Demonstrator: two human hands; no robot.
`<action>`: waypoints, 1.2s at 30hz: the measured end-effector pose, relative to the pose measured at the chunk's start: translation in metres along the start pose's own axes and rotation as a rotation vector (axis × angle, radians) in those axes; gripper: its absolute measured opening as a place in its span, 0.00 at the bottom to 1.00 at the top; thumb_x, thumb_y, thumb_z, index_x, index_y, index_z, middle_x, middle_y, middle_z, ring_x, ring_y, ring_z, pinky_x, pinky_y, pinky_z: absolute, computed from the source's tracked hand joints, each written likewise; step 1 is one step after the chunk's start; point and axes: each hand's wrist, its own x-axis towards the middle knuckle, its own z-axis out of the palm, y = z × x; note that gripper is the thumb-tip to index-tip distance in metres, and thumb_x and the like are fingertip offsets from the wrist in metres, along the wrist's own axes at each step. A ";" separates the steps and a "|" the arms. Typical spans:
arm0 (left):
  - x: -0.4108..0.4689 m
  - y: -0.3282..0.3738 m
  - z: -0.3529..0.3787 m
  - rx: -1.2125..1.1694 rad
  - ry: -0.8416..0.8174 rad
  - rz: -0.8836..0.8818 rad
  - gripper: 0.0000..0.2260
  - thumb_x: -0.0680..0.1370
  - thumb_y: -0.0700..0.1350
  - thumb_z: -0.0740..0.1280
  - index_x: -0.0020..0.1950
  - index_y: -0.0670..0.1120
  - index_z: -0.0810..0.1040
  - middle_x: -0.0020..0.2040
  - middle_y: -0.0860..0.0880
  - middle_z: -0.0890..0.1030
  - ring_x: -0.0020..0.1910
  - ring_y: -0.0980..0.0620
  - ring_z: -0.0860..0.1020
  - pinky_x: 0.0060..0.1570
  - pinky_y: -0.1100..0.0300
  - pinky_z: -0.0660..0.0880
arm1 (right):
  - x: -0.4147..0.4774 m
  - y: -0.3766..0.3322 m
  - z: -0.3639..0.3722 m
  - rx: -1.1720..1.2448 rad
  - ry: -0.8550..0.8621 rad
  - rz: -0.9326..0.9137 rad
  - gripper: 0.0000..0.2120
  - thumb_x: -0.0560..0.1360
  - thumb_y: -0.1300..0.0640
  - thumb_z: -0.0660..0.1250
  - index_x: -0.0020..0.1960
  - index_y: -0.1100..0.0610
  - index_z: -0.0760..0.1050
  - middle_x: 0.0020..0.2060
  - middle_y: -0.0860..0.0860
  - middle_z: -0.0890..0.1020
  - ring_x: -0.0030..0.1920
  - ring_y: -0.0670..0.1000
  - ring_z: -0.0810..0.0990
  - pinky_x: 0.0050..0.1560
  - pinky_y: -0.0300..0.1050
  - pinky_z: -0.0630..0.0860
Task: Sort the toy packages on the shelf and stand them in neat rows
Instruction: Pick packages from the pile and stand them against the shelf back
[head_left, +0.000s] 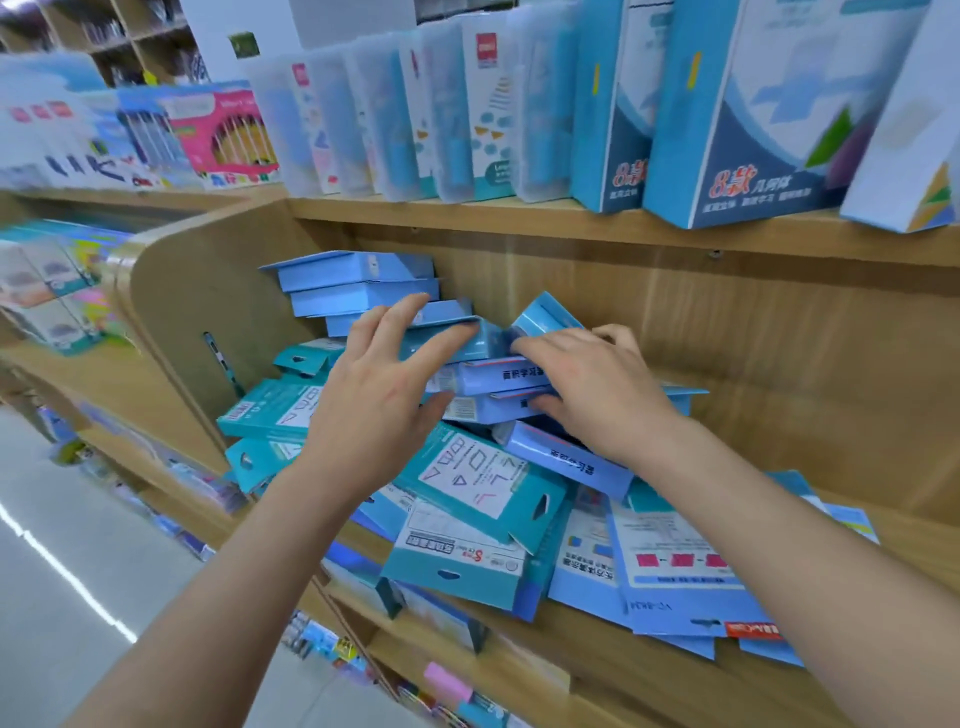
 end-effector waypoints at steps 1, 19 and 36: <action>0.000 -0.003 0.000 -0.008 0.007 -0.004 0.27 0.72 0.44 0.72 0.69 0.55 0.70 0.69 0.43 0.67 0.63 0.39 0.66 0.59 0.46 0.70 | 0.003 0.001 0.003 -0.006 0.013 -0.006 0.21 0.72 0.51 0.69 0.62 0.47 0.68 0.58 0.43 0.77 0.62 0.49 0.72 0.59 0.51 0.60; 0.004 -0.022 0.009 -0.443 0.160 -0.283 0.30 0.73 0.42 0.71 0.71 0.54 0.62 0.58 0.49 0.77 0.53 0.48 0.76 0.49 0.52 0.74 | -0.014 -0.002 -0.055 0.913 0.415 0.255 0.09 0.71 0.56 0.71 0.49 0.49 0.74 0.44 0.42 0.83 0.46 0.42 0.80 0.47 0.40 0.75; -0.052 -0.010 0.030 -0.776 -0.262 -0.341 0.40 0.70 0.46 0.75 0.74 0.63 0.55 0.70 0.58 0.67 0.66 0.58 0.67 0.62 0.55 0.70 | -0.118 0.006 -0.055 1.659 0.383 1.022 0.08 0.77 0.57 0.62 0.47 0.56 0.79 0.37 0.53 0.86 0.31 0.48 0.83 0.24 0.36 0.73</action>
